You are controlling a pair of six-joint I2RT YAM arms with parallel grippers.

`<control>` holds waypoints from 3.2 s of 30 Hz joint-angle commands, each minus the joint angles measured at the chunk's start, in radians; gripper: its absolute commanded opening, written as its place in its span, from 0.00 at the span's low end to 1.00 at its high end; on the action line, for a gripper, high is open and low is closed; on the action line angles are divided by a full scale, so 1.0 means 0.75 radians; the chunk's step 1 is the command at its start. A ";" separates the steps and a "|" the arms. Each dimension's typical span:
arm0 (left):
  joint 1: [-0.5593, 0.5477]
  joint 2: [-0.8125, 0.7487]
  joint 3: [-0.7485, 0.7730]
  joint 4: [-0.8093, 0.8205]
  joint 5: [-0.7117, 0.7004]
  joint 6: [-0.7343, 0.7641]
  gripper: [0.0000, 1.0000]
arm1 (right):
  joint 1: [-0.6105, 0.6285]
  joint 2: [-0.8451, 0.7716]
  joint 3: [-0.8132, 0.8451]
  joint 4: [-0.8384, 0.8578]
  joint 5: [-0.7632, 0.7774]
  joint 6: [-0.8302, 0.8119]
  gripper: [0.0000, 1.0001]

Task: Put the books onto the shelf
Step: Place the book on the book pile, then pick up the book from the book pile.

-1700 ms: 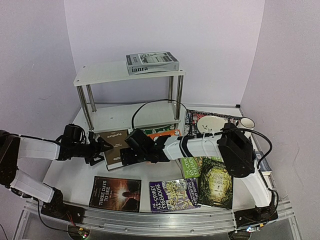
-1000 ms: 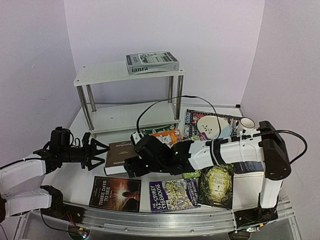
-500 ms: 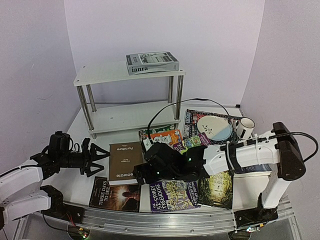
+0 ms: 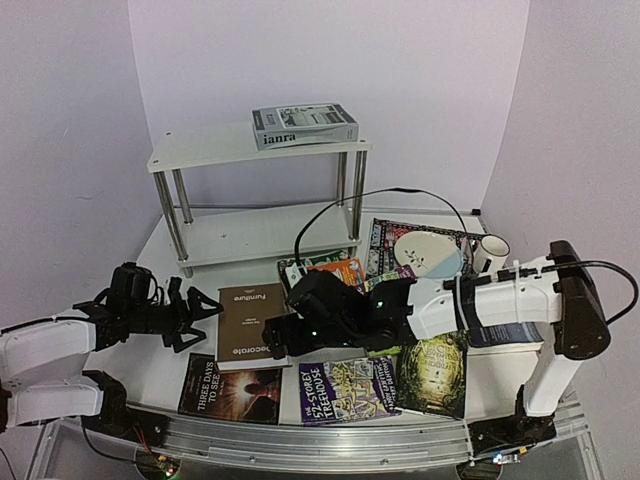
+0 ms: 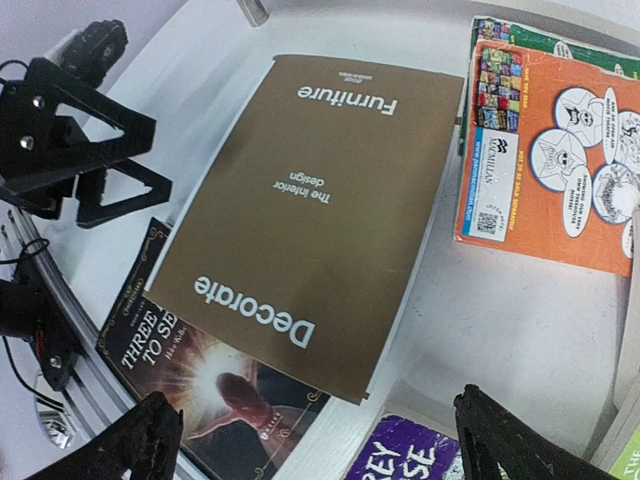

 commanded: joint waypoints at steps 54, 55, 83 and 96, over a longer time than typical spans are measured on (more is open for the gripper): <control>0.008 0.321 0.157 0.443 0.298 0.008 0.41 | -0.134 0.129 -0.040 0.099 -0.169 0.127 0.58; 0.008 0.305 0.163 0.442 0.303 0.002 0.41 | -0.134 0.119 -0.045 0.098 -0.166 0.118 0.58; -0.229 0.259 0.272 0.428 0.173 -0.123 0.48 | -0.134 0.038 0.032 -0.168 0.054 -0.161 0.71; -0.316 0.353 0.338 0.430 0.134 -0.093 0.68 | -0.139 0.016 0.044 -0.219 0.082 -0.202 0.71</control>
